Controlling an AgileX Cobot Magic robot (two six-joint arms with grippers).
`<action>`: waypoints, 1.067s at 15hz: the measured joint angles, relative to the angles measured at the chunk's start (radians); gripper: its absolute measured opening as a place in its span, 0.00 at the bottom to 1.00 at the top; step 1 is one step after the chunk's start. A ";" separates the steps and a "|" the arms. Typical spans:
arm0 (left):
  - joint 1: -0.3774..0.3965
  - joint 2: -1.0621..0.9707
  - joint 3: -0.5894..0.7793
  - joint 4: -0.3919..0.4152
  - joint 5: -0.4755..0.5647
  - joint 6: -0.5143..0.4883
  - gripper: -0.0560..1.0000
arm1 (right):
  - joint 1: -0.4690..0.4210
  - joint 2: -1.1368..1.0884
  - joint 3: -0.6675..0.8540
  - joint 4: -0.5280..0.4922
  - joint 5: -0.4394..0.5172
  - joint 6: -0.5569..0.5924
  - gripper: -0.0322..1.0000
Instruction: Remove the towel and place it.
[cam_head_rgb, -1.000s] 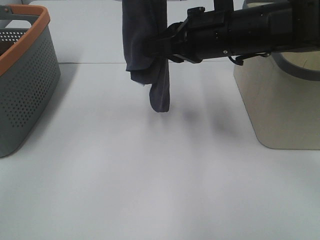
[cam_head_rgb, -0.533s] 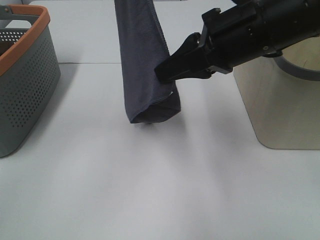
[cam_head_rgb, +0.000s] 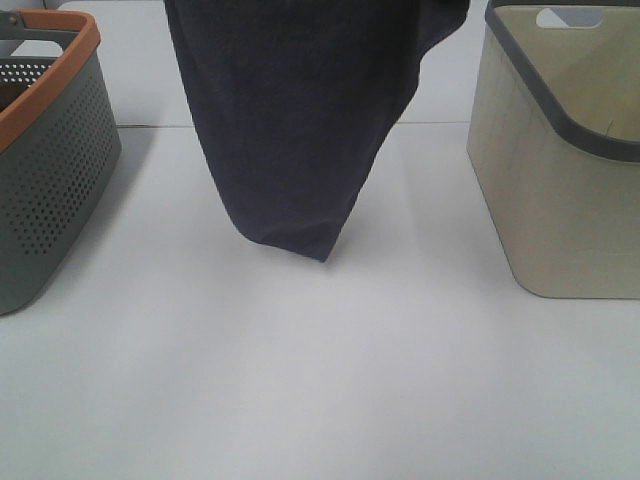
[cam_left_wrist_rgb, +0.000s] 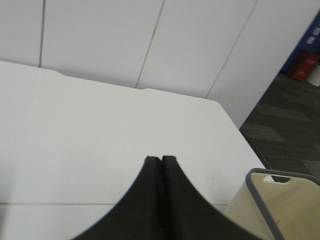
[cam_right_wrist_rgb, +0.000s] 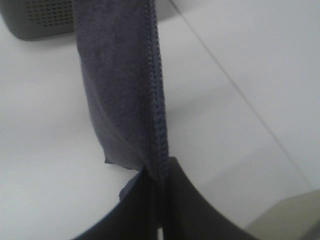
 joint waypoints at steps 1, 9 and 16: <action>0.034 -0.001 0.000 -0.035 0.040 -0.001 0.05 | 0.000 0.000 -0.033 -0.065 -0.008 0.007 0.05; 0.179 0.056 0.215 -0.093 -0.224 -0.095 0.05 | 0.011 0.204 -0.224 -0.373 -0.173 0.004 0.05; 0.290 0.284 0.224 -0.101 -0.560 -0.173 0.05 | 0.001 0.374 -0.236 -0.596 -0.404 0.215 0.05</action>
